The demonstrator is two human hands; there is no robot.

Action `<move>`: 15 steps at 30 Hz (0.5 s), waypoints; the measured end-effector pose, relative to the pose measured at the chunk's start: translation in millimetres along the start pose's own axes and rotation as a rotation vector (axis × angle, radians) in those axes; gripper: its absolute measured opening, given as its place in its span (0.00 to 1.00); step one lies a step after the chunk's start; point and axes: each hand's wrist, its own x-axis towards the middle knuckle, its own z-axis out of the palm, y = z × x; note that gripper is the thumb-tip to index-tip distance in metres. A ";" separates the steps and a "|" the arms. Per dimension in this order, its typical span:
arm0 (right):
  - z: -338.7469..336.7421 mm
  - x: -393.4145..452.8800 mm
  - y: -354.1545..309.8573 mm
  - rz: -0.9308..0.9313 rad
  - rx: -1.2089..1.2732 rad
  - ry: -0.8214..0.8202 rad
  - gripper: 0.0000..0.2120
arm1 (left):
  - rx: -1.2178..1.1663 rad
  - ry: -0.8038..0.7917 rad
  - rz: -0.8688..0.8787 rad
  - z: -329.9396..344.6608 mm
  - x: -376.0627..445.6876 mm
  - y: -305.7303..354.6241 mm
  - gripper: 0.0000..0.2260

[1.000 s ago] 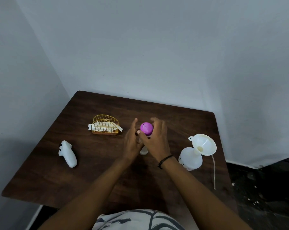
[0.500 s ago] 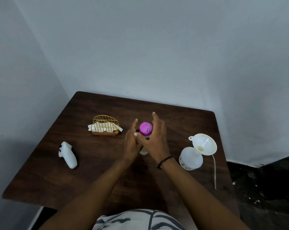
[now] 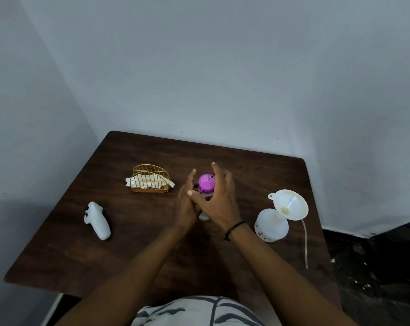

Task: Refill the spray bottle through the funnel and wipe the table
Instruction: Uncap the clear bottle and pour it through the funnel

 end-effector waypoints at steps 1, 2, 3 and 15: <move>0.3 0.5 -0.2 0.015 -0.004 0.014 0.42 | -0.002 -0.001 -0.004 0.3 0.5 1.3 0.35; -0.2 0.6 0.5 0.006 -0.004 0.033 0.38 | -0.005 -0.007 -0.010 0.0 0.5 3.1 0.36; -1.2 0.5 1.8 -0.015 0.007 0.053 0.33 | -0.006 -0.018 -0.011 -0.4 0.1 4.9 0.37; -21.0 4.7 5.9 0.073 0.266 0.270 0.24 | 0.005 -0.022 -0.023 6.3 5.5 -8.2 0.42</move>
